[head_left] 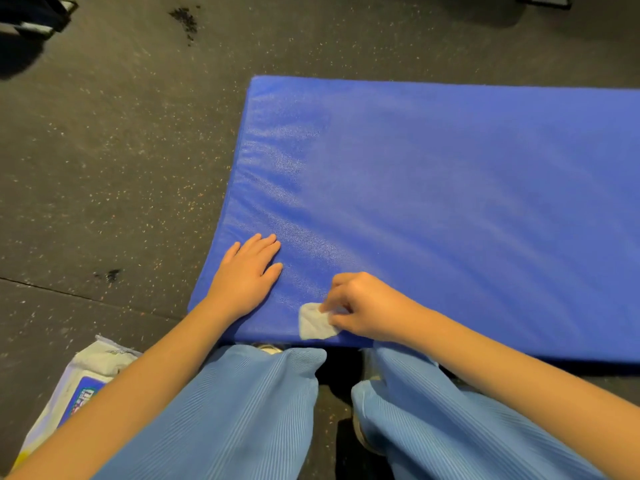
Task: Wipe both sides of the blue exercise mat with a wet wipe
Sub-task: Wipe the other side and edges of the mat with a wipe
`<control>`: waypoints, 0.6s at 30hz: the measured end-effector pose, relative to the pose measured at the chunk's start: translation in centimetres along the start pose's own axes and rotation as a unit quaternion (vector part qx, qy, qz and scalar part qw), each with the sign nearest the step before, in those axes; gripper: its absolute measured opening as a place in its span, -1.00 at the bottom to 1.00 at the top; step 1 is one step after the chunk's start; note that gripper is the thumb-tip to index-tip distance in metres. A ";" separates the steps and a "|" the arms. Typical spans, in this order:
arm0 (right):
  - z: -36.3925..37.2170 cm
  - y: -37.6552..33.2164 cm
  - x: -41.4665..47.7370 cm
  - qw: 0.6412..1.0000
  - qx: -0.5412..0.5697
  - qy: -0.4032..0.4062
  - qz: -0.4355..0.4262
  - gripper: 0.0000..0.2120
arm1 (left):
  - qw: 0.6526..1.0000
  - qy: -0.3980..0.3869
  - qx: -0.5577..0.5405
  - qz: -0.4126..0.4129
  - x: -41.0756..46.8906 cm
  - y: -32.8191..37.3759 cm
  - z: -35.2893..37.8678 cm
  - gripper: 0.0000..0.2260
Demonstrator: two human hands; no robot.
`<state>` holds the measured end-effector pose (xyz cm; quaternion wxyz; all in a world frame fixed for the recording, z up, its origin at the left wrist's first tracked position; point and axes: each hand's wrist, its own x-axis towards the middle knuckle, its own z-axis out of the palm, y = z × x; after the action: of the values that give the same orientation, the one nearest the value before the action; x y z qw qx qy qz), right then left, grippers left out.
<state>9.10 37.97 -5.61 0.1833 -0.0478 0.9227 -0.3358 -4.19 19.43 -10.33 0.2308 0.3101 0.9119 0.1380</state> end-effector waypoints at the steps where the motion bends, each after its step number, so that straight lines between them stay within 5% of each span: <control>1: 0.5 -0.9 1.0 1.000 0.007 0.006 -0.018 -0.79 | 1.000 -0.004 -0.010 0.001 0.1 0.0 -0.1 -0.57; 8: 0.7 -2.1 2.8 0.994 -0.015 -0.040 -0.096 -0.81 | 0.990 -0.026 -0.138 0.008 0.3 -1.2 -1.3 -0.64; 13: 0.3 0.1 0.8 0.999 -0.022 -0.010 -0.039 -0.82 | 0.997 -0.008 -0.032 0.067 -0.3 -2.9 -1.4 -0.63; 18: 2.5 -4.6 5.7 0.988 -0.048 0.015 -0.144 -0.84 | 0.999 -0.008 -0.023 0.046 -0.8 -3.0 -1.6 -0.47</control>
<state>4.56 31.71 -6.23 0.1170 -0.1844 0.9238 -0.3146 -5.92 16.46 -9.89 0.2383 0.3473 0.8915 0.1669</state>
